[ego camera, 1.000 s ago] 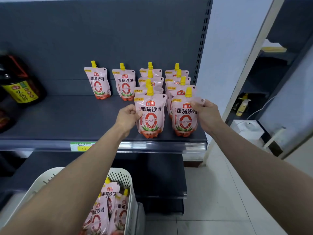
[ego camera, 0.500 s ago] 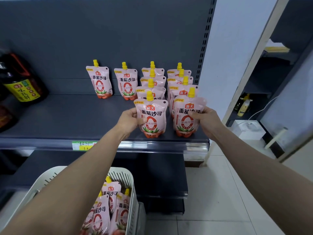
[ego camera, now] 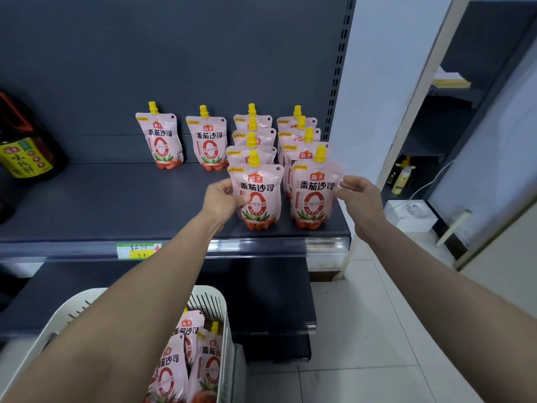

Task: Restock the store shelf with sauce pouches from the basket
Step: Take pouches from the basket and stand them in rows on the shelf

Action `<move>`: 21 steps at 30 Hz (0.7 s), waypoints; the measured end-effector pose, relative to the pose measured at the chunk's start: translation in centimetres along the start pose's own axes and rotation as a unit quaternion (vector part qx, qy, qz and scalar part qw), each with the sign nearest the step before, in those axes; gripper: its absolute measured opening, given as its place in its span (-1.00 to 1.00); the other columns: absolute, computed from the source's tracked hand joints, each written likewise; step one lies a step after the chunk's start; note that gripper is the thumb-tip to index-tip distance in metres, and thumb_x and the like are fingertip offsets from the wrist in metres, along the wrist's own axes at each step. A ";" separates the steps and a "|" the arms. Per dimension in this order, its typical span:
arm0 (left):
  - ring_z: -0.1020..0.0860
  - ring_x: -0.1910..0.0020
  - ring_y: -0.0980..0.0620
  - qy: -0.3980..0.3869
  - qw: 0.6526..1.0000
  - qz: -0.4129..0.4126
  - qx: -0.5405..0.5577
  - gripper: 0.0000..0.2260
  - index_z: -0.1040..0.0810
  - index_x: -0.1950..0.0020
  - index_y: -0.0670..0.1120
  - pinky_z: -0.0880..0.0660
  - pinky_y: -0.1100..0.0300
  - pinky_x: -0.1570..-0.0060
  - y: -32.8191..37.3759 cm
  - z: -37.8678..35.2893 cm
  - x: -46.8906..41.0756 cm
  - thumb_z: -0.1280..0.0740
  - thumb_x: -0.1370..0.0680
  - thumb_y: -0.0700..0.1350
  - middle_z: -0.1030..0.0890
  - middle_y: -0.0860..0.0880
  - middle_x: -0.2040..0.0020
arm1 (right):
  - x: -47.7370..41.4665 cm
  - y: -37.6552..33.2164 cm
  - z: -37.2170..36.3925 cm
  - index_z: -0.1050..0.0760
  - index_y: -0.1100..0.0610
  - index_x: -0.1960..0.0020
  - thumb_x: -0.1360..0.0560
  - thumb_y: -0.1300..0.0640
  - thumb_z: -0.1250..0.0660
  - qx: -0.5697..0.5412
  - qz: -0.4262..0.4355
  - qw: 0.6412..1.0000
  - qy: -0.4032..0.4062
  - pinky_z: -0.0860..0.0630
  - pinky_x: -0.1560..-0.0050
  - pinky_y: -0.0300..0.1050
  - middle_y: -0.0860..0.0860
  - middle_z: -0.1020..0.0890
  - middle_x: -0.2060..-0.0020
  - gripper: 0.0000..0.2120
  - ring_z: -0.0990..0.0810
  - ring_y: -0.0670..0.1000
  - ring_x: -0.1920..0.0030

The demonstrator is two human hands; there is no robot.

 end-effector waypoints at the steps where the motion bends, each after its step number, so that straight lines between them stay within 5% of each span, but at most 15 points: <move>1: -0.59 -0.02 -0.11 0.001 1.000 0.000 -0.003 -0.67 -0.55 -0.19 -0.29 -0.56 0.04 0.03 0.0 0.0 0.0 -0.36 -0.43 -0.44 -0.62 -0.23 -0.13 | 0.2 -0.1 0.4 -0.45 0.24 -0.24 -0.49 0.32 -0.33 0.004 0.008 1.000 0.027 -0.39 0.20 -0.38 0.06 -0.55 -0.06 -0.67 -0.50 -0.01 -0.05; 5: -0.59 -0.01 -0.11 0.001 1.000 0.001 -0.026 -0.72 -0.55 -0.10 -0.28 -0.56 0.04 -0.02 -0.1 0.4 0.1 -0.40 -0.41 -0.41 -0.63 -0.18 -0.01 | 1.6 -1.1 1.1 -0.49 0.23 -0.19 -0.49 0.29 -0.28 0.026 0.053 0.993 0.103 -0.46 0.01 -0.27 0.04 -0.55 0.02 -0.73 -0.51 -0.02 0.00; 9: -0.56 0.08 0.01 0.023 0.997 -0.030 -0.065 -0.74 -0.52 -0.05 -0.20 -0.57 0.20 0.01 0.2 2.1 1.1 -0.43 -0.41 -0.36 -0.58 -0.07 0.07 | 4.3 -3.1 -0.8 -0.52 0.20 -0.11 -0.49 0.26 -0.27 0.068 0.123 0.986 0.091 -0.49 -0.05 -0.20 0.02 -0.58 0.04 -0.80 -0.52 -0.05 0.03; 13: -0.51 0.14 0.10 0.064 0.990 -0.075 -0.102 -0.74 -0.52 -0.12 -0.23 -0.47 0.44 0.23 1.0 5.4 2.8 -0.40 -0.45 -0.33 -0.53 -0.04 0.06 | 7.9 -4.3 -5.4 -0.51 0.12 -0.01 -0.51 0.26 -0.27 0.063 0.184 0.981 -0.003 -0.47 0.00 -0.30 -0.06 -0.56 0.15 -0.88 -0.52 -0.12 0.13; 21: -0.47 0.30 0.12 0.036 0.979 0.006 -0.199 -0.86 -0.55 0.03 -0.14 -0.41 0.36 0.25 -2.6 15.3 8.1 -0.40 -0.45 -0.30 -0.50 0.03 0.27 | 15.4 0.2 -18.3 -0.55 0.12 0.06 -0.49 0.25 -0.32 0.161 0.215 0.914 -0.302 -0.46 0.03 -0.26 -0.11 -0.58 0.23 -0.92 -0.54 -0.13 0.17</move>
Point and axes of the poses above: each hand's wrist, its own x-axis away from the middle knuckle, its own z-axis out of the back of the hand, y = z × x, the point moved 4 cm from there along -x, towards the middle knuckle
